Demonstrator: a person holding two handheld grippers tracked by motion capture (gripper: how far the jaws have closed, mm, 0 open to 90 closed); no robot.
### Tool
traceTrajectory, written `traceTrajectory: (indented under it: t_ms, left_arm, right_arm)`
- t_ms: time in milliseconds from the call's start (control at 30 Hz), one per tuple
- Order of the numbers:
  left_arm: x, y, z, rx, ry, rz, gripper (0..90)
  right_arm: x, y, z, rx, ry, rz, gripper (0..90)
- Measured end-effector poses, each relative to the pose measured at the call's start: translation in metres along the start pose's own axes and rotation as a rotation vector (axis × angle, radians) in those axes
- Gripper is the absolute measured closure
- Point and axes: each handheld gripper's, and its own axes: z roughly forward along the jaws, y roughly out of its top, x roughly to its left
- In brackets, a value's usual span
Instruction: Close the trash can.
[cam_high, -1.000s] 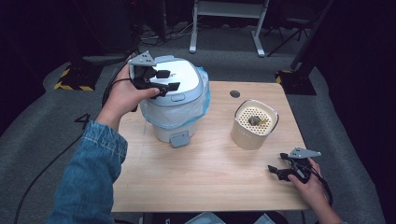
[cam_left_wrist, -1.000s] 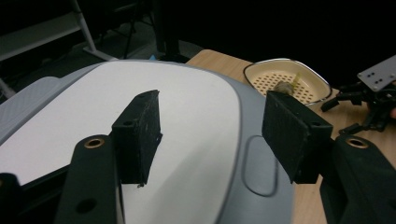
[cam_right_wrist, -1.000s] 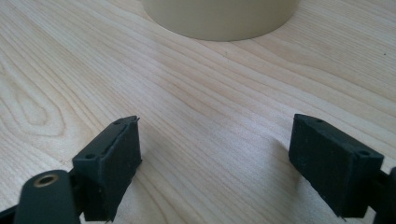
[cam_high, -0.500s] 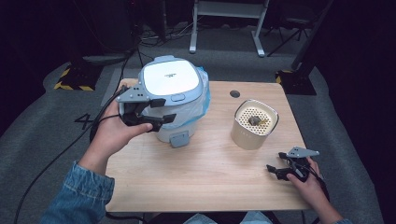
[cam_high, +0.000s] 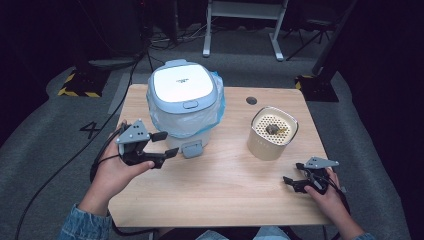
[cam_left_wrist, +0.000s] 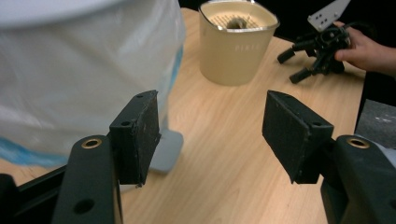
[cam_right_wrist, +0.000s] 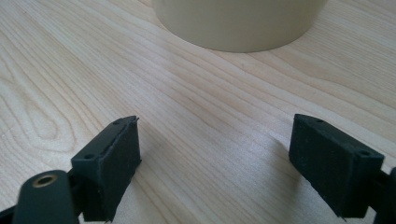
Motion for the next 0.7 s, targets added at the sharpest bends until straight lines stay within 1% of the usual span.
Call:
traceTrajectory:
  t_ms: [33,100,167,233,367,400,467,567,633,700]
  left_arm:
    - [0.000,-0.006,0.001,0.002,0.003,-0.008,37.1]
    - [0.000,-0.017,0.001,0.008,0.008,-0.010,37.1]
    - [0.002,-0.027,0.002,0.001,0.004,-0.028,37.1]
    - [0.005,-0.038,0.003,-0.016,-0.013,-0.057,36.6]
    - [0.011,-0.060,0.007,-0.010,-0.010,-0.066,36.4]
    - [0.013,-0.065,0.007,-0.007,-0.008,-0.064,36.5]
    - [0.015,-0.074,0.010,-0.005,0.011,-0.080,36.5]
    - [0.018,-0.088,0.015,-0.001,0.023,-0.118,36.8]
    - [0.019,-0.097,0.020,0.017,0.025,-0.139,36.9]
    - [0.019,-0.103,0.024,0.044,0.029,-0.141,36.9]
  right_arm:
    - [0.000,0.000,0.000,0.000,0.000,0.000,16.8]
    - [0.000,0.000,0.000,0.000,0.001,-0.001,16.8]
    - [0.000,0.000,0.000,0.000,0.003,-0.002,16.8]
    - [-0.001,0.000,0.000,0.000,0.004,-0.004,16.7]
    - [-0.001,0.000,0.000,0.000,0.006,-0.006,16.7]
    - [-0.001,0.000,0.000,0.000,0.006,-0.005,16.7]
    - [-0.001,0.000,0.000,0.001,0.007,-0.007,16.7]
    - [-0.001,0.000,0.000,0.000,0.007,-0.007,16.7]
    - [-0.001,0.000,0.000,0.000,0.007,-0.007,16.8]
    - [-0.001,0.000,0.000,0.000,0.007,-0.007,16.7]
